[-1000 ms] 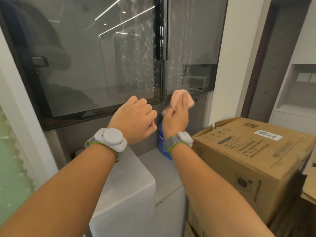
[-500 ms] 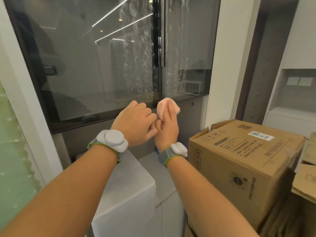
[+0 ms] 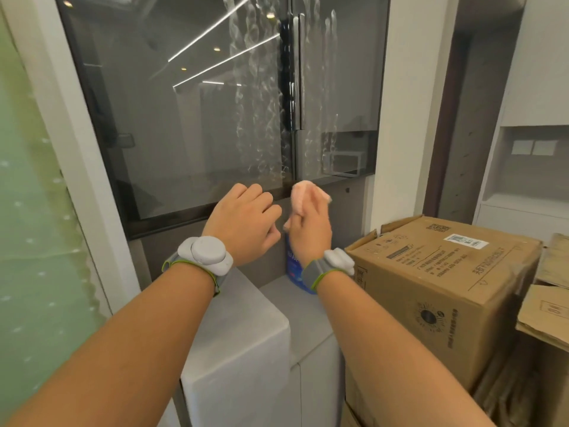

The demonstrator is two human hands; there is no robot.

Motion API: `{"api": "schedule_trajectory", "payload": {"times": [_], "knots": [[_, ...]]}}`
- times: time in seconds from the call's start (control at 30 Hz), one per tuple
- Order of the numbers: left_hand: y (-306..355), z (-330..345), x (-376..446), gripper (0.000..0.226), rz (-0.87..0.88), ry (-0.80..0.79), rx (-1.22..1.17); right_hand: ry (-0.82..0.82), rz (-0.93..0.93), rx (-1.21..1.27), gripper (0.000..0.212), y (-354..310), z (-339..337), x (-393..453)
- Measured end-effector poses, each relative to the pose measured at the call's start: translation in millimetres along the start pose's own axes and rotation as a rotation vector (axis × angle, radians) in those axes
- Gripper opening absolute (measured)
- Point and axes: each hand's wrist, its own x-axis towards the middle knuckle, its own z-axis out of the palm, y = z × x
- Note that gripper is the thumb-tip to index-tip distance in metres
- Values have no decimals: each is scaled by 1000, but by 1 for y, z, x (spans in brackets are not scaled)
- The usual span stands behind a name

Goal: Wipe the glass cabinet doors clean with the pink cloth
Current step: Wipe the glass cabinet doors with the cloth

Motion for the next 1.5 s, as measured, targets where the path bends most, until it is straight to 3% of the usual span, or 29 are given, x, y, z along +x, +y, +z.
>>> {"api": "schedule_trajectory", "payload": {"times": [0.13, 0.33, 0.43, 0.53, 0.6, 0.7, 0.77, 0.9, 1.0, 1.13, 1.23, 1.33, 1.4, 1.5], "knots": [[-15, -18, -11, 15, -42, 14, 57, -63, 11, -71, 52, -12, -2, 0], [-48, -47, -27, 21, -85, 32, 179, 215, -109, 257, 46, -65, 4, -39], [-63, -58, -24, 24, -63, 55, 256, 212, -226, 263, 54, -93, 15, -47], [-78, -64, -25, 28, -89, 81, 322, 61, -223, -68, 71, -108, 31, -55], [-85, -63, -31, 34, -117, 81, 351, 75, -207, -376, 71, -106, 35, -60], [-86, -60, -38, 47, -127, 63, 374, 115, -296, -526, 74, -104, 32, -59], [-86, -59, -38, 50, -133, 59, 386, 84, -368, -452, 77, -105, 36, -55], [-88, -58, -37, 52, -161, 23, 398, 89, -328, -148, 77, -112, 48, -54], [-88, -56, -36, 50, -170, 21, 416, 111, -334, -197, 72, -115, 55, -53], [-87, -51, -36, 51, -172, 48, 425, 24, -374, -170, 70, -119, 57, -36], [-87, -50, -38, 55, -170, 62, 426, 51, -223, -125, 63, -109, 52, -16], [-85, -50, -38, 55, -164, 61, 417, 113, -28, 86, 64, -108, 58, -35], [-85, -49, -37, 55, -160, 70, 419, 154, -126, 74, 68, -116, 65, -54], [-87, -46, -38, 54, -149, 73, 416, 212, -271, -146, 70, -121, 67, -45]]}}
